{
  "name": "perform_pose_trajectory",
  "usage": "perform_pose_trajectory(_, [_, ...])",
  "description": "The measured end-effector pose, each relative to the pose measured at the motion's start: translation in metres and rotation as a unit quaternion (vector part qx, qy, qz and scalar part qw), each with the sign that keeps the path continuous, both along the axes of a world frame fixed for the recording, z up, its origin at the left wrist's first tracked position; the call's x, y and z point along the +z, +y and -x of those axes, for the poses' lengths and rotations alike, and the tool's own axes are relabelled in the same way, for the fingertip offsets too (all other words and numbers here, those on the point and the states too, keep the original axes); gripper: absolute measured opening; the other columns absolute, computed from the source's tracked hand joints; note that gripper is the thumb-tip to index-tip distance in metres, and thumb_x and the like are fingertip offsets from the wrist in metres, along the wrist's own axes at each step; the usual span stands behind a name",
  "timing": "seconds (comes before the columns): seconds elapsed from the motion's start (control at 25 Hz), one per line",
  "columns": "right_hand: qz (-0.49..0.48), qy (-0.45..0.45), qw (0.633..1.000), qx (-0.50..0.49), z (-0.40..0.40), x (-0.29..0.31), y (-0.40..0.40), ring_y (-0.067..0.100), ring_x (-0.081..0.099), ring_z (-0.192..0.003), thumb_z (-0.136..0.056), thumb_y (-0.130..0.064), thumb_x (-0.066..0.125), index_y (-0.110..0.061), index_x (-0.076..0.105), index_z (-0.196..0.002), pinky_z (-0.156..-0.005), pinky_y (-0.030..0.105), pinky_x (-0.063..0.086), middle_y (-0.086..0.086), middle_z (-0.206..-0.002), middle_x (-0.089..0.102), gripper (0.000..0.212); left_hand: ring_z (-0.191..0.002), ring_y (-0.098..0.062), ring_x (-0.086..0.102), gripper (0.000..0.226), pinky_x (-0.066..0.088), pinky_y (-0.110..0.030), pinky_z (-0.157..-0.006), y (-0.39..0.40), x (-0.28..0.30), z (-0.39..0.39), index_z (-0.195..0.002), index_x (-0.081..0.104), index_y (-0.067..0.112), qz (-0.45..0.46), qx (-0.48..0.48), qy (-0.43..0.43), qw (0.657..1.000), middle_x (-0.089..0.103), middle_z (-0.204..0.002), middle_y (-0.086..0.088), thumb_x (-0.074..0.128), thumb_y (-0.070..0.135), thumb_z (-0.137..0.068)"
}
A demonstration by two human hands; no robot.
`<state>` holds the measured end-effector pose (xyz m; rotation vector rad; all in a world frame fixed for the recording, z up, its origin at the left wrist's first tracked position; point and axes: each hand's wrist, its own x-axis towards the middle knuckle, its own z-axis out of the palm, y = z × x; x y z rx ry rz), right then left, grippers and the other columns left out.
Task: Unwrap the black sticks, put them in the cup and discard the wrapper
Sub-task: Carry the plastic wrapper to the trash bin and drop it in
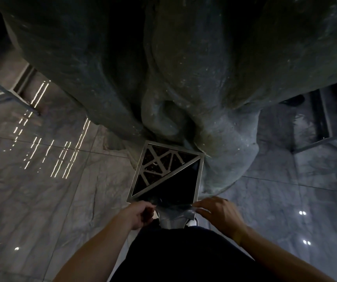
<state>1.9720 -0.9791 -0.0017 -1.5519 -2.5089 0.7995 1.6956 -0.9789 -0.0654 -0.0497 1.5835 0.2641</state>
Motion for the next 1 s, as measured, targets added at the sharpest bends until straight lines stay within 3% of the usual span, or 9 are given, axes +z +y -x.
perform_pose_trajectory(0.12, [-0.067, 0.004, 0.998, 0.009, 0.007, -0.004, 0.002, 0.009, 0.07, -0.077, -0.086, -0.033, 0.068, -0.03, 0.075, -0.097, -0.056, 0.024, 0.056, -0.011, -0.091, 0.077, 0.013, -0.055, -0.016, 0.054, 0.012, 0.041, -0.021, -0.049, -0.003, 0.006, -0.003, -0.087, 0.062, 0.011, -0.141, -0.162, 0.12, 0.969, 0.061, -0.07, -0.009, 0.053, 0.01, -0.093])
perform_pose_trajectory(0.2, [-0.081, -0.01, 0.996, 0.019, 0.015, -0.008, 0.002, 0.01, 0.069, -0.066, -0.08, -0.027, 0.076, -0.03, 0.075, -0.088, -0.046, 0.024, 0.053, -0.01, -0.079, 0.076, 0.008, -0.077, -0.021, 0.064, 0.024, 0.046, -0.021, -0.065, -0.009, 0.011, 0.002, -0.112, 0.063, 0.014, -0.268, -0.318, 0.2, 0.887, 0.066, -0.095, -0.009, 0.053, 0.01, -0.091])
perform_pose_trajectory(0.32, [-0.078, -0.028, 0.996, 0.043, 0.029, -0.015, 0.004, 0.011, 0.067, -0.057, -0.076, -0.023, 0.079, -0.029, 0.074, -0.081, -0.039, 0.023, 0.049, -0.007, -0.069, 0.072, 0.01, -0.1, -0.011, 0.06, 0.044, 0.044, -0.019, -0.078, -0.023, 0.022, 0.009, -0.126, 0.057, 0.031, -0.407, -0.49, 0.192, 0.747, 0.054, -0.119, 0.007, 0.053, 0.025, -0.082])
perform_pose_trajectory(0.4, [-0.08, -0.037, 0.995, 0.051, 0.039, -0.02, 0.005, 0.012, 0.065, -0.053, -0.07, -0.022, 0.083, -0.028, 0.073, -0.078, -0.037, 0.019, 0.045, -0.007, -0.065, 0.069, 0.014, -0.101, -0.003, 0.054, 0.046, 0.041, -0.017, -0.076, -0.031, 0.026, 0.011, -0.123, 0.054, 0.039, -0.446, -0.566, 0.21, 0.661, 0.048, -0.121, 0.014, 0.051, 0.041, -0.077])
perform_pose_trajectory(0.48, [-0.067, -0.047, 0.995, 0.058, 0.048, -0.022, 0.006, 0.014, 0.064, -0.053, -0.067, -0.022, 0.084, -0.027, 0.073, -0.076, -0.036, 0.021, 0.047, -0.006, -0.065, 0.068, 0.015, -0.099, -0.005, 0.055, 0.037, 0.041, -0.02, -0.071, -0.034, 0.027, 0.012, -0.116, 0.058, 0.035, -0.477, -0.598, 0.257, 0.591, 0.053, -0.116, 0.012, 0.054, 0.046, -0.08])
perform_pose_trajectory(0.64, [-0.059, -0.06, 0.995, 0.056, 0.059, -0.03, 0.0, 0.014, 0.064, -0.056, -0.067, -0.02, 0.084, -0.026, 0.074, -0.081, -0.037, 0.022, 0.045, -0.006, -0.071, 0.069, 0.019, -0.076, -0.017, 0.066, 0.011, 0.05, -0.028, -0.049, -0.028, 0.024, 0.013, -0.089, 0.065, 0.022, -0.483, -0.645, 0.327, 0.494, 0.061, -0.089, 0.002, 0.066, 0.023, -0.079])
perform_pose_trajectory(0.72, [-0.034, -0.072, 0.996, 0.037, 0.058, -0.038, -0.006, 0.015, 0.066, -0.063, -0.07, -0.019, 0.082, -0.025, 0.074, -0.088, -0.043, 0.026, 0.052, -0.005, -0.08, 0.071, 0.021, -0.082, -0.023, 0.067, 0.014, 0.047, -0.032, -0.053, -0.026, 0.019, 0.011, -0.099, 0.061, 0.018, -0.436, -0.683, 0.336, 0.48, 0.059, -0.099, -0.003, 0.056, 0.017, -0.086])
perform_pose_trajectory(0.8, [0.012, -0.105, 0.994, 0.014, 0.054, -0.048, -0.012, 0.016, 0.066, -0.079, -0.083, -0.021, 0.07, -0.026, 0.072, -0.102, -0.058, 0.029, 0.056, -0.005, -0.096, 0.071, 0.02, -0.093, -0.027, 0.063, 0.023, 0.041, -0.036, -0.059, -0.026, 0.012, 0.012, -0.112, 0.053, 0.016, -0.399, -0.71, 0.334, 0.474, 0.053, -0.113, -0.007, 0.044, 0.011, -0.091])
perform_pose_trajectory(1.0, [0.06, -0.126, 0.99, -0.02, 0.053, -0.062, -0.017, 0.014, 0.06, -0.096, -0.096, -0.029, 0.048, -0.035, 0.059, -0.122, -0.072, 0.027, 0.049, -0.009, -0.115, 0.065, 0.029, -0.104, -0.029, 0.06, 0.033, 0.05, -0.041, -0.073, -0.021, 0.003, 0.011, -0.12, 0.049, 0.016, -0.365, -0.71, 0.323, 0.509, 0.049, -0.121, -0.007, 0.049, 0.006, -0.088])
